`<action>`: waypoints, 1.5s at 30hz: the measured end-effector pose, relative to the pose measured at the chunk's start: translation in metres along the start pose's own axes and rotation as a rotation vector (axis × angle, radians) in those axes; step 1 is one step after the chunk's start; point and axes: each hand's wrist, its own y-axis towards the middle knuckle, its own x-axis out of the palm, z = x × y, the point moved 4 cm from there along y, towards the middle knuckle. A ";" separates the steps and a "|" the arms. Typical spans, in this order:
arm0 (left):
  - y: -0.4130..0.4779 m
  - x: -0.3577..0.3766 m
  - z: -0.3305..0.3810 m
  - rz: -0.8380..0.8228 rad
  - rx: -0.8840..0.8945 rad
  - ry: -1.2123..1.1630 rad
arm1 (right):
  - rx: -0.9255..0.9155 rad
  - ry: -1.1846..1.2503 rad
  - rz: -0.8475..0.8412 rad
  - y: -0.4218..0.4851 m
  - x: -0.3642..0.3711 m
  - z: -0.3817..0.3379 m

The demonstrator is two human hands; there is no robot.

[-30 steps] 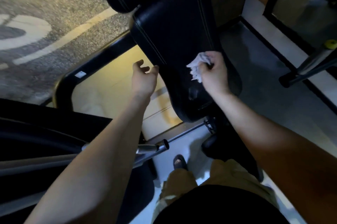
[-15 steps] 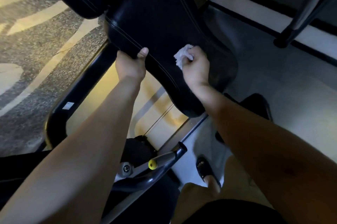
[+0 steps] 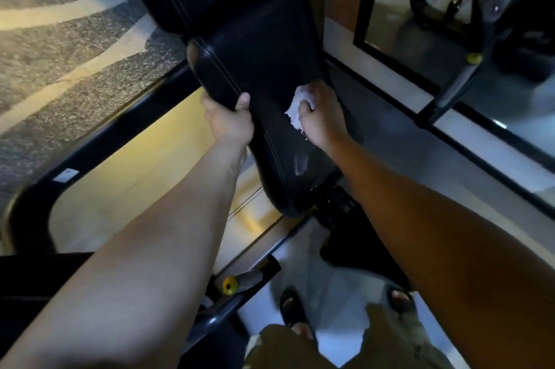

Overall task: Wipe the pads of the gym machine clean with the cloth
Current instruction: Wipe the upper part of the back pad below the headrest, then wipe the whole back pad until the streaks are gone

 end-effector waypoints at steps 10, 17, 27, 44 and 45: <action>-0.012 0.026 -0.010 0.257 0.057 -0.155 | -0.280 0.102 -0.259 0.035 -0.040 0.006; -0.059 0.048 -0.042 0.386 -0.154 -0.190 | -0.579 -0.020 -0.360 0.053 -0.060 0.018; -0.075 0.079 -0.178 0.327 -0.182 -0.023 | -1.152 -0.233 -0.181 0.053 -0.015 0.018; -0.044 0.092 -0.246 0.367 0.133 0.060 | -1.506 -0.240 0.210 0.032 0.052 -0.005; -0.043 0.093 -0.247 0.375 0.136 0.058 | -1.530 -0.236 0.218 0.026 0.058 0.000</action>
